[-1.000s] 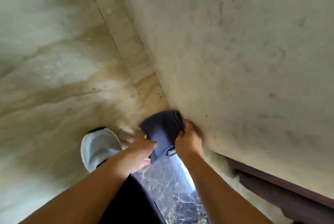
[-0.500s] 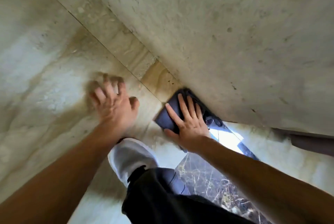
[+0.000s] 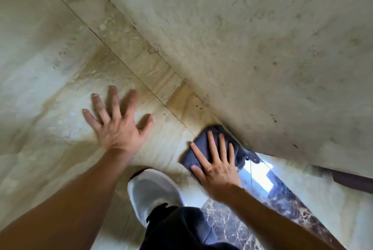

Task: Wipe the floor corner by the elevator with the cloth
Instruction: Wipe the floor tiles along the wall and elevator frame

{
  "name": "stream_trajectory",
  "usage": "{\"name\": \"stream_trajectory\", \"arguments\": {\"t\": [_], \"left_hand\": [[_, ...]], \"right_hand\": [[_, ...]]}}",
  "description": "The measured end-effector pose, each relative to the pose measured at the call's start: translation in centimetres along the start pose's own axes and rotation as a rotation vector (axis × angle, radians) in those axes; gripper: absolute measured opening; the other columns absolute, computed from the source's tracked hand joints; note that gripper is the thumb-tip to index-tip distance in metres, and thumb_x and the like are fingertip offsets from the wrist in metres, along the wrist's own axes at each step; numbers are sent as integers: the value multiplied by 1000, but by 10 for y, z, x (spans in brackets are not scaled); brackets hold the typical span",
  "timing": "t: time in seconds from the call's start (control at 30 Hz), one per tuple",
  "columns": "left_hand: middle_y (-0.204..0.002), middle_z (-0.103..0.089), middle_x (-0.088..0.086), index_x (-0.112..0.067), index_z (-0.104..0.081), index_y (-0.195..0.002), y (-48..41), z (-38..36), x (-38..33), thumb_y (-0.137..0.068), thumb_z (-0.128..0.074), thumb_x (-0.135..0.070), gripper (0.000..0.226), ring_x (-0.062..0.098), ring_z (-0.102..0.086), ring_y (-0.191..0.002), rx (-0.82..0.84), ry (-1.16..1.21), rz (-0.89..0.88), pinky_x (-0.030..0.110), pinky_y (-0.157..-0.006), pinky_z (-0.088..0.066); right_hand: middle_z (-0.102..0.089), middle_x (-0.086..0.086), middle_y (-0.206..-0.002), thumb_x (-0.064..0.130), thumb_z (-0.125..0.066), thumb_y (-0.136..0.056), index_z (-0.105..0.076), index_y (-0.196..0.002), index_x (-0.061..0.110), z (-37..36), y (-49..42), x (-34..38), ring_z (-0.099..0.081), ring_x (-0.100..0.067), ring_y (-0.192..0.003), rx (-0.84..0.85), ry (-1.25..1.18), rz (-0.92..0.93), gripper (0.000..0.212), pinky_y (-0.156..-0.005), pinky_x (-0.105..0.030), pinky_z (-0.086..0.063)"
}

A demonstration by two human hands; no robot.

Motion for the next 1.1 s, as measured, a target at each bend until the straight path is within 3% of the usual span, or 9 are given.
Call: {"name": "stream_trajectory", "arguments": {"t": [0.13,0.33,0.5,0.63,0.73,0.87,0.97,1.03,1.1], "left_hand": [[-168,-16,7,-37,-32,-152,-2,-3,-1,-77,-41,-79,87,47,-5,-152,-46,-6,1,73,-115,-2],[-167,-20,7,-37,-34,-152,1,-5,3,-85,-42,-64,72,48,-8,-151,-81,11,0,75,-113,-7],[-164,-22,11,-34,-39,-148,0,5,4,-81,-43,-65,74,51,-13,-147,-83,43,-25,75,-112,-9],[-163,-15,15,-32,-33,-149,-17,4,34,-76,-41,-75,85,58,-11,-143,-132,-39,-21,77,-110,-7],[-165,-9,16,-36,-28,-152,-23,4,54,-77,-33,-83,88,64,-7,-142,-108,-36,41,79,-108,-4],[-167,-7,13,-39,-24,-153,-37,3,60,-78,-28,-86,89,63,-6,-144,-87,-35,80,80,-109,-5],[-170,-1,9,-37,-21,-156,-57,14,72,-77,-27,-87,93,62,-2,-145,-134,-10,112,80,-109,-3],[-170,-3,10,-35,-18,-158,-70,25,87,-76,-27,-89,98,63,-4,-145,-139,-24,129,80,-109,-2],[-168,-12,15,-34,-17,-158,-77,30,101,-74,-23,-92,102,64,-7,-144,-105,-21,162,82,-108,-5]], "right_hand": [[1,-11,-169,68,-15,-97,-2,-154,52,9,-29,5,2,-44,-151,23,-42,20,61,-116,-68,-9],[32,4,-162,74,-10,-88,24,-137,68,43,-145,70,35,-34,-143,69,-177,61,60,-108,-66,19],[27,4,-165,70,-16,-94,10,-146,63,24,-67,42,25,-38,-149,35,-112,103,59,-110,-70,15],[41,8,-158,74,-14,-93,11,-145,65,3,-19,31,39,-34,-142,64,-127,-5,58,-107,-70,23],[49,11,-151,74,-14,-91,18,-140,68,12,-47,43,56,-30,-129,122,-138,50,60,-100,-68,31],[40,9,-158,71,-17,-92,15,-139,69,46,-138,88,51,-37,-131,130,-210,111,57,-91,-67,38],[37,9,-160,70,-17,-93,13,-142,67,61,-162,102,43,-41,-138,107,-146,203,58,-95,-70,33],[33,9,-162,70,-17,-94,13,-144,66,57,-140,88,37,-40,-143,74,-126,222,59,-104,-74,21],[18,3,-168,69,-20,-96,5,-150,59,43,-100,69,20,-45,-149,18,-86,149,60,-109,-78,2]]}}
Point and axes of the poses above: each hand's wrist, its own y-axis away from the middle knuckle, its own z-axis out of the back of the hand, x = y × z, the point moved 3 cm from there along -y, towards the middle knuckle
